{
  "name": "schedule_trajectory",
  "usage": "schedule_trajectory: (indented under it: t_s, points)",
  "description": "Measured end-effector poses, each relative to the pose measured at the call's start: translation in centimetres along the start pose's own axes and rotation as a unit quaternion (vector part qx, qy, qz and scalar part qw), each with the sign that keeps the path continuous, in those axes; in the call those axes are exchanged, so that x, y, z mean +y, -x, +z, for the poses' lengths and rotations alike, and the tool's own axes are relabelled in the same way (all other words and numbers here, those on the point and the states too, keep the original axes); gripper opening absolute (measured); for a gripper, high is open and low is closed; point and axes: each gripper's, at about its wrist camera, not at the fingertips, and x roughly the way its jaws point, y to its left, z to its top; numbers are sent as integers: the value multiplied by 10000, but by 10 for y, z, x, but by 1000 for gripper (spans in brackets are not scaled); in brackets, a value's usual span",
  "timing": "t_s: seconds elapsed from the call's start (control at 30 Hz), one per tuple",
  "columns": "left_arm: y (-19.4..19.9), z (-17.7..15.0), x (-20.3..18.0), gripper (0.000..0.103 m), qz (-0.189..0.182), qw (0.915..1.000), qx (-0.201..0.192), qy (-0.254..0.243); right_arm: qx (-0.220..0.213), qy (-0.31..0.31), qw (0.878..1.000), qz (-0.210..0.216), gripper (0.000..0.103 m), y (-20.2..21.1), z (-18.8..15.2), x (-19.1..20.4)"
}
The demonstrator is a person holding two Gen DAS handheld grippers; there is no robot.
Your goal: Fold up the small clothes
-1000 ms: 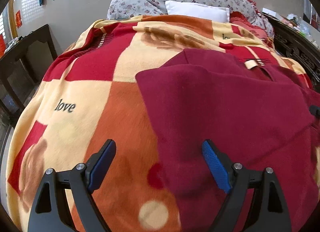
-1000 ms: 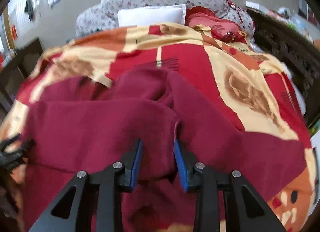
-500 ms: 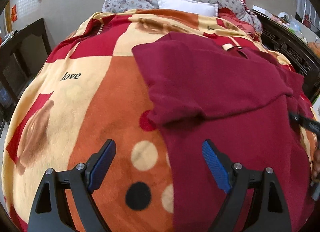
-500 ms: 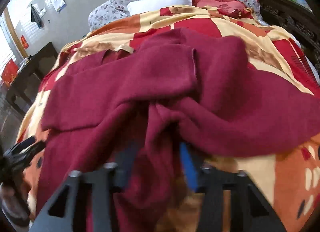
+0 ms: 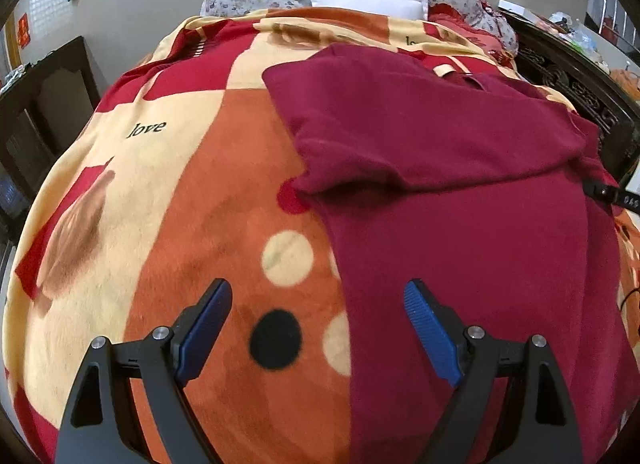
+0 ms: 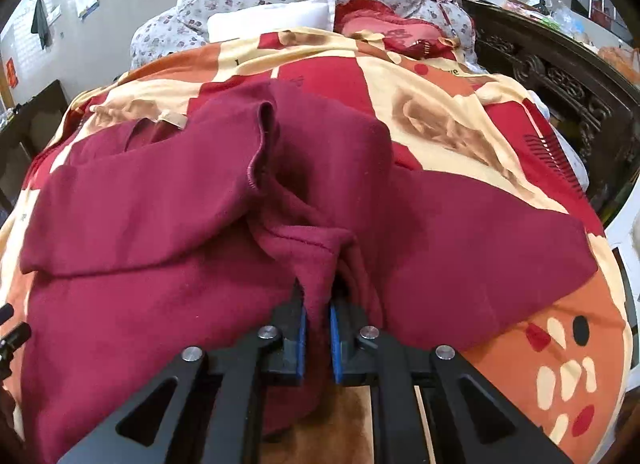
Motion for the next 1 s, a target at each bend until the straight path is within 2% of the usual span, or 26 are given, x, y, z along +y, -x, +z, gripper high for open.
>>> schedule_trajectory:
  t_s: [0.07,0.1,0.13,0.2,0.33,0.4,0.47,0.5,0.53,0.57,0.6,0.67,0.8,0.93,1.0]
  points:
    - [8,-6,1,87,-75,10000,-33,1,9,-55,9995,318,19,17,-5,-4]
    - [12,-9,2,87,-86,10000,-30,13,12,-2,9991,418,30,25,-9,-4]
    - [14,-12,3,87,-93,10000,-13,23,2,96,9987,501,51,37,-16,-3]
    - [18,-21,6,87,-146,9999,29,41,60,272,9982,537,73,58,-39,-5]
    - [18,-32,6,87,-115,9998,168,43,493,241,9925,1096,73,77,-90,-14]
    - [17,-34,3,87,-114,9997,204,51,740,239,9906,1126,73,68,-109,-14]
    - [21,-36,0,87,-117,9997,195,47,802,264,9916,981,70,59,-122,-12]
    - [23,-36,-1,87,-135,9998,168,36,632,356,9937,856,59,63,-126,-8]
    - [26,-36,-3,87,-141,9998,136,17,500,568,9944,733,33,68,-130,-2]
    - [28,-36,-5,87,-142,9998,117,6,458,648,9935,812,15,72,-132,2]
    - [31,-35,-7,87,-158,9998,87,-3,462,599,9926,952,7,74,-134,3]
    - [39,-32,-13,87,-245,9997,-1,-20,382,828,9933,715,7,77,-138,11]
    - [53,-29,-26,87,-379,9990,-166,-140,328,761,9942,684,5,87,-137,6]
    - [55,-28,-39,87,-514,9982,-180,-253,256,960,9947,276,0,117,-142,-8]
    - [51,-28,-47,87,-604,9977,-143,-290,257,1097,9933,-262,0,123,-146,-18]
